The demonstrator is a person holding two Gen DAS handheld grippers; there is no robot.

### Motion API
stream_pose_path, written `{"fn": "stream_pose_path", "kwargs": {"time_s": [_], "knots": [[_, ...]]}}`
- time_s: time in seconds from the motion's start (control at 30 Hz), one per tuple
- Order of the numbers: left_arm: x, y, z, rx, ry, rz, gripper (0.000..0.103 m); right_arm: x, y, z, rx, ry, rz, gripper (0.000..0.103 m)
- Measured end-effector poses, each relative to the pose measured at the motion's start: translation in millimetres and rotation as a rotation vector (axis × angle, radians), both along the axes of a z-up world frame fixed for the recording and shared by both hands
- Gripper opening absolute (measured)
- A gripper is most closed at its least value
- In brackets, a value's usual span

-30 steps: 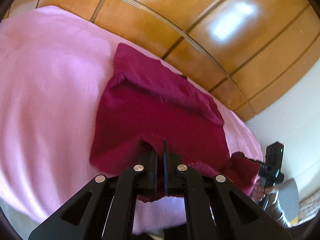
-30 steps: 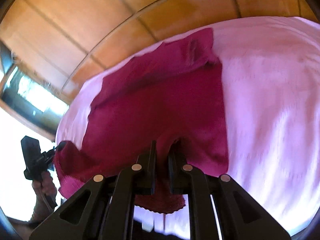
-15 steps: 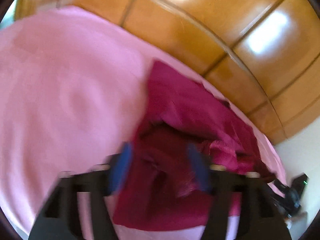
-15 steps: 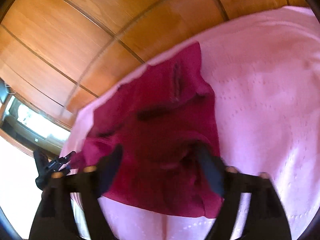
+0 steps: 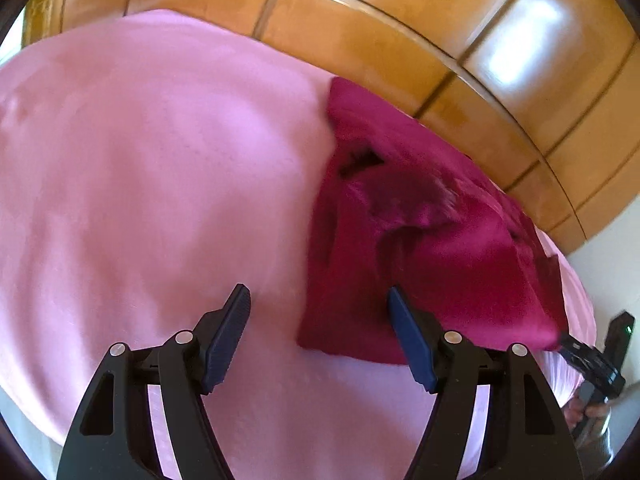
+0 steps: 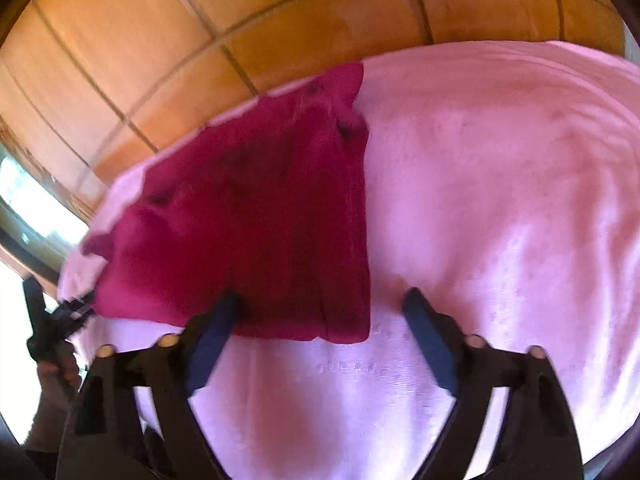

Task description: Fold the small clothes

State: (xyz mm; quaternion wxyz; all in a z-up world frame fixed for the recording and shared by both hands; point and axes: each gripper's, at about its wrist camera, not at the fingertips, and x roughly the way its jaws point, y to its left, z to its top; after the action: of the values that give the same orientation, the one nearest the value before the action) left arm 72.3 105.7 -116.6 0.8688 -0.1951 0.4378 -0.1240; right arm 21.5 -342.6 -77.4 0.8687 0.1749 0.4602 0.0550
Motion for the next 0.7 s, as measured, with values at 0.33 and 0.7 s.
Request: {"fn": "stream_pose_path", "kwargs": {"time_s": [0.33, 0.7], "knots": [[-5.0, -35.0, 14.7, 0.165, -0.042, -0.076, 0.017, 16.4, 22.0, 4.3, -0.044, -0.022, 0.057, 0.027], [-52.3, -39.5, 25.9, 0.193, -0.077, -0.114, 0.016, -2.8, 11.2, 15.1, -0.007, -0.007, 0.054, 0.025]]}}
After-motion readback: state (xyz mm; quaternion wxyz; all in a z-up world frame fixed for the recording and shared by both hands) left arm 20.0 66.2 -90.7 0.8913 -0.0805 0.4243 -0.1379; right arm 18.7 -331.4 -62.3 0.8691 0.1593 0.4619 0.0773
